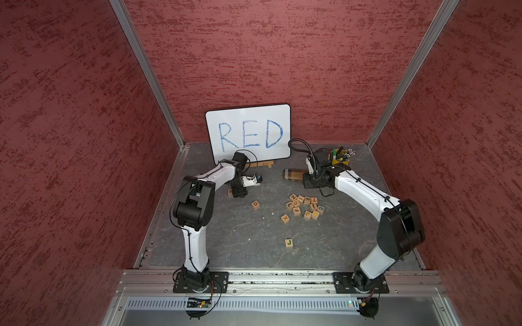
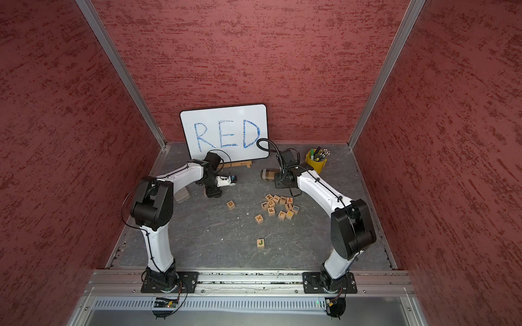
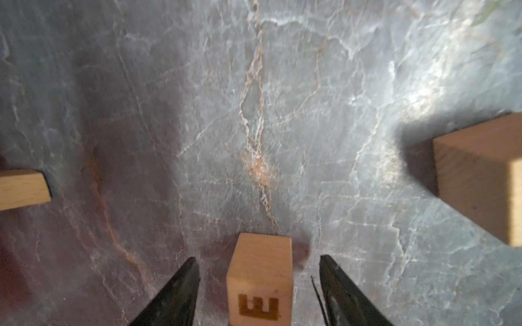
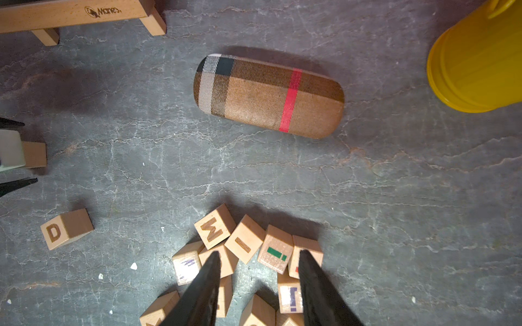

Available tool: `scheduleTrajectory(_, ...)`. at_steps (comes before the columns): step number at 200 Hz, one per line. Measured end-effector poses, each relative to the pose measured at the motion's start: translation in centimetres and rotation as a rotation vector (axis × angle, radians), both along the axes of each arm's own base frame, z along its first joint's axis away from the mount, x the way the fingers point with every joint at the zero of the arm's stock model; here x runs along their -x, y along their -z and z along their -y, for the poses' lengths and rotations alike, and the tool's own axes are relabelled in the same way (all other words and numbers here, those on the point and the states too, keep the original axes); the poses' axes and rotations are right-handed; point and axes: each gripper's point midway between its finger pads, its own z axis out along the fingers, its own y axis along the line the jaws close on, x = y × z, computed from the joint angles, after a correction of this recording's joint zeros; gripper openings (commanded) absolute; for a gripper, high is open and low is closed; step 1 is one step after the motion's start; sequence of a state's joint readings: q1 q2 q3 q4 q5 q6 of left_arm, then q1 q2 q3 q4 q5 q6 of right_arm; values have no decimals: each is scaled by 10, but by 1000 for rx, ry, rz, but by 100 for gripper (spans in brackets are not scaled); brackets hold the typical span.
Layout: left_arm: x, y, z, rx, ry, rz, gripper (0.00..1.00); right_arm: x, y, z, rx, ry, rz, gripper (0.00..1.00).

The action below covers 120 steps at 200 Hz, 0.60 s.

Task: Assemble the uppercase word "red" with letter blocks
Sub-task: Place the letter block at the center of the board, then pick up the letter block from the center of the board.

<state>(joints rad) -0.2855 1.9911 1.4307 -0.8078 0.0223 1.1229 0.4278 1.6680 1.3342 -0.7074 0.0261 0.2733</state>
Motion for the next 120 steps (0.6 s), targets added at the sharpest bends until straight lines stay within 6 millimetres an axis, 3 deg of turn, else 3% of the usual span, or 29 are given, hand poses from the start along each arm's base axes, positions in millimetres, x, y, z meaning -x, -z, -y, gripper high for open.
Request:
scheduleTrajectory(29, -1, -15, 3, 10, -28, 1, 75, 0, -4, 2, -5, 5, 8, 47)
scheduleTrajectory(68, -8, -97, 33, 115, -83, 88, 72, 4, -12, 5, -24, 9, 32, 47)
scheduleTrajectory(82, 9, -122, 54, 163, -77, 95, 71, 5, -12, 5, -29, 7, 33, 47)
scheduleTrajectory(94, 31, -130, 73, 191, -61, 66, 70, 6, -11, 5, -32, 4, 31, 47)
scheduleTrajectory(120, 82, -107, 102, 201, -50, -80, 68, 8, -7, 4, -35, 1, 24, 47)
